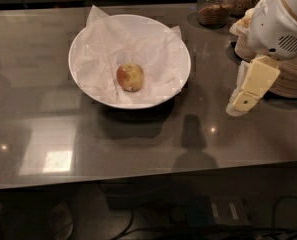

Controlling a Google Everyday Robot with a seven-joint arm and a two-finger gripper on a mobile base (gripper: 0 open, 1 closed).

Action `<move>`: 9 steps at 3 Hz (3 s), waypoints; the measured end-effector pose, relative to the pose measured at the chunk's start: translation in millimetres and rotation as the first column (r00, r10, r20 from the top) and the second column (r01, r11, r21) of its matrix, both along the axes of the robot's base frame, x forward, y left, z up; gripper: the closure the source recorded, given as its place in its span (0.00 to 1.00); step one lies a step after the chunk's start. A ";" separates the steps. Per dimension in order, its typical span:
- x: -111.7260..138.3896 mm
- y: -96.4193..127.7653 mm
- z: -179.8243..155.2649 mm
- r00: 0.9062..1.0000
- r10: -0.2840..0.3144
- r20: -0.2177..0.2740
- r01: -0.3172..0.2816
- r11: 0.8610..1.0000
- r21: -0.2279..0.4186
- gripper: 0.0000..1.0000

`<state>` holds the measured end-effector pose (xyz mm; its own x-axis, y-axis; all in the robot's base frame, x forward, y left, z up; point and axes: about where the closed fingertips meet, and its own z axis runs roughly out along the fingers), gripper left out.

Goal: Pick apple from white bowl

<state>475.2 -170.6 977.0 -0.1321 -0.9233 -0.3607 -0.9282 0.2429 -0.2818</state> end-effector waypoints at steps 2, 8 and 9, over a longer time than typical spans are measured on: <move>26.2 43.1 9.7 0.996 0.076 0.049 -0.079 0.994 0.073 0.00; 120.3 163.7 -36.0 0.966 0.228 0.124 -0.257 0.906 0.336 0.04; 126.1 176.1 -50.2 0.960 0.254 0.113 -0.278 0.902 0.330 0.14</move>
Offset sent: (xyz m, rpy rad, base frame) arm 0.0213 0.0342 0.0070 0.0622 -0.0367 0.0621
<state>601.3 5.5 926.8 0.1360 -0.7410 -0.6576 -0.9539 0.0812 -0.2889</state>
